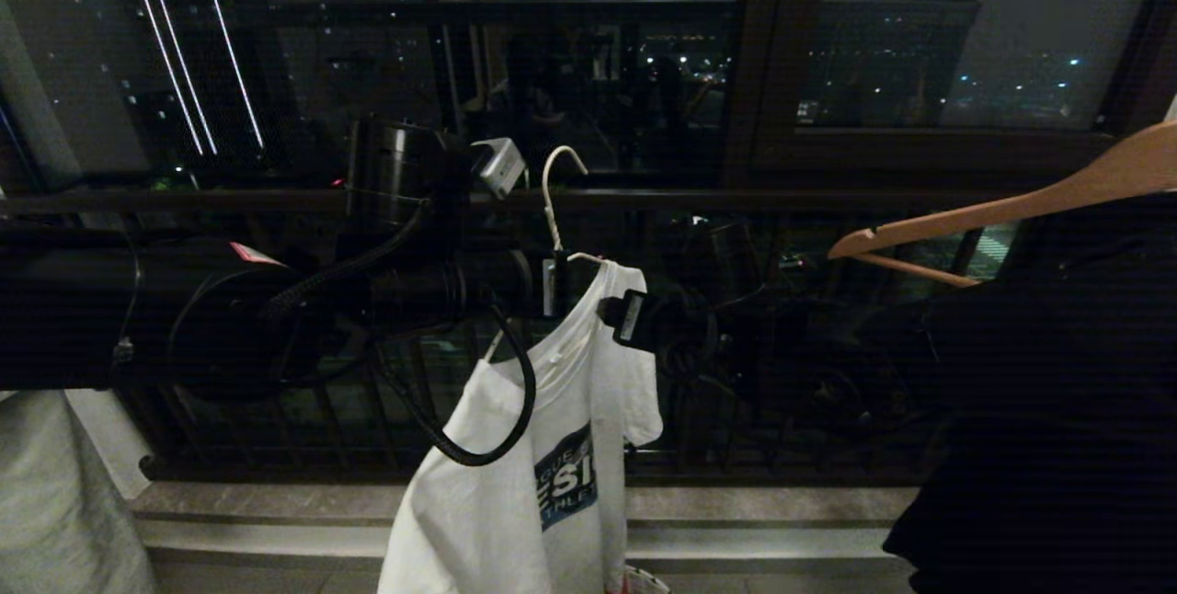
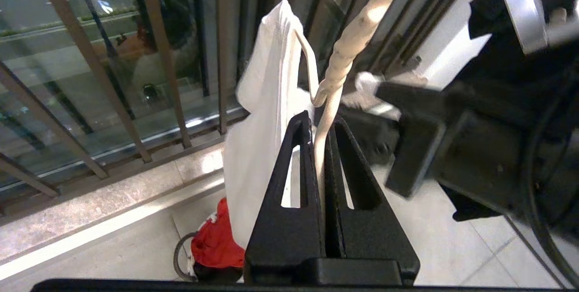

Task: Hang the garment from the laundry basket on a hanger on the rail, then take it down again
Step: Take the clothes off the clothes rack

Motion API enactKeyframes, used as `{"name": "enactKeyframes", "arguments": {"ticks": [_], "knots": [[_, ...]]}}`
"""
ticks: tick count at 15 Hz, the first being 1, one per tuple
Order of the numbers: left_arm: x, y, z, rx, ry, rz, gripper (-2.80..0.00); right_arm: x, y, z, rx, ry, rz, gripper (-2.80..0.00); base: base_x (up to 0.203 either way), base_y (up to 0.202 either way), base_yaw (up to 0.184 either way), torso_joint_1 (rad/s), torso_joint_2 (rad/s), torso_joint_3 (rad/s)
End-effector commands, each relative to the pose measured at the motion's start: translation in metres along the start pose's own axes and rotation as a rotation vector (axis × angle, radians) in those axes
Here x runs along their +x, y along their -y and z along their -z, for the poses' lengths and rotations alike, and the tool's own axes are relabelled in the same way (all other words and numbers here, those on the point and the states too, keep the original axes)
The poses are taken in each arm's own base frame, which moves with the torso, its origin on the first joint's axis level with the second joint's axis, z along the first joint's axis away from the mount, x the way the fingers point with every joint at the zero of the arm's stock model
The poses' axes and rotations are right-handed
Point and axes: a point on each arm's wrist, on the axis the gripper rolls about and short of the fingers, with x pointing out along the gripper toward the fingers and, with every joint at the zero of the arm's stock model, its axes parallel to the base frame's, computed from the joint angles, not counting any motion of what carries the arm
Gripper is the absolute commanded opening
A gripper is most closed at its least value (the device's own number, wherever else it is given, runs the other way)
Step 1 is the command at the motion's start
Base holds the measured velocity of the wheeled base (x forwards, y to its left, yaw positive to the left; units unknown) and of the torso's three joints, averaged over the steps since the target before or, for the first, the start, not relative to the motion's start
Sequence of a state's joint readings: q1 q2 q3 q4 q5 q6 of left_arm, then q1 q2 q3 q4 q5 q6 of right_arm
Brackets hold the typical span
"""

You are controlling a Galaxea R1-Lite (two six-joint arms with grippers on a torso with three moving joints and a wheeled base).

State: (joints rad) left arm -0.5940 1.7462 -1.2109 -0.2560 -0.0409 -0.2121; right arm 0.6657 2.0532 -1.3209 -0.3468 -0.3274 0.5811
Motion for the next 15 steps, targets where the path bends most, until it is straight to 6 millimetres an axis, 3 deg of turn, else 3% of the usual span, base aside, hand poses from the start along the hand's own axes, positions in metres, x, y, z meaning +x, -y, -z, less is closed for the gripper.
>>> {"name": "enactKeyframes", "arguments": {"ticks": [1, 8, 10, 14, 15], "knots": [[-0.001, 0.002, 0.0, 0.001, 0.001, 0.006, -2.8, 0.001, 0.003, -0.003, 0.006, 0.01, 0.006, 0.0, 0.0, 0.0, 0.0, 0.0, 0.0, 0.0], [-0.004, 0.003, -0.002, 0.001, 0.01, 0.007, -2.8, 0.013, 0.011, -0.005, 0.01, 0.025, 0.043, 0.0, 0.0, 0.0, 0.0, 0.0, 0.0, 0.0], [-0.006, 0.003, -0.002, 0.001, 0.012, 0.009, -2.8, 0.024, 0.018, -0.002, 0.005, 0.019, 0.07, 0.0, 0.0, 0.0, 0.0, 0.0, 0.0, 0.0], [-0.006, 0.006, 0.0, 0.004, 0.006, 0.018, -2.8, 0.025, 0.019, -0.002, 0.004, 0.022, 0.075, 0.0, 0.0, 0.0, 0.0, 0.0, 0.0, 0.0], [-0.006, 0.006, 0.0, 0.004, 0.004, 0.019, -2.8, 0.025, 0.019, -0.002, 0.004, 0.022, 0.075, -2.8, 0.0, 0.0, 0.0, 0.0, 0.0, 0.0]]}}
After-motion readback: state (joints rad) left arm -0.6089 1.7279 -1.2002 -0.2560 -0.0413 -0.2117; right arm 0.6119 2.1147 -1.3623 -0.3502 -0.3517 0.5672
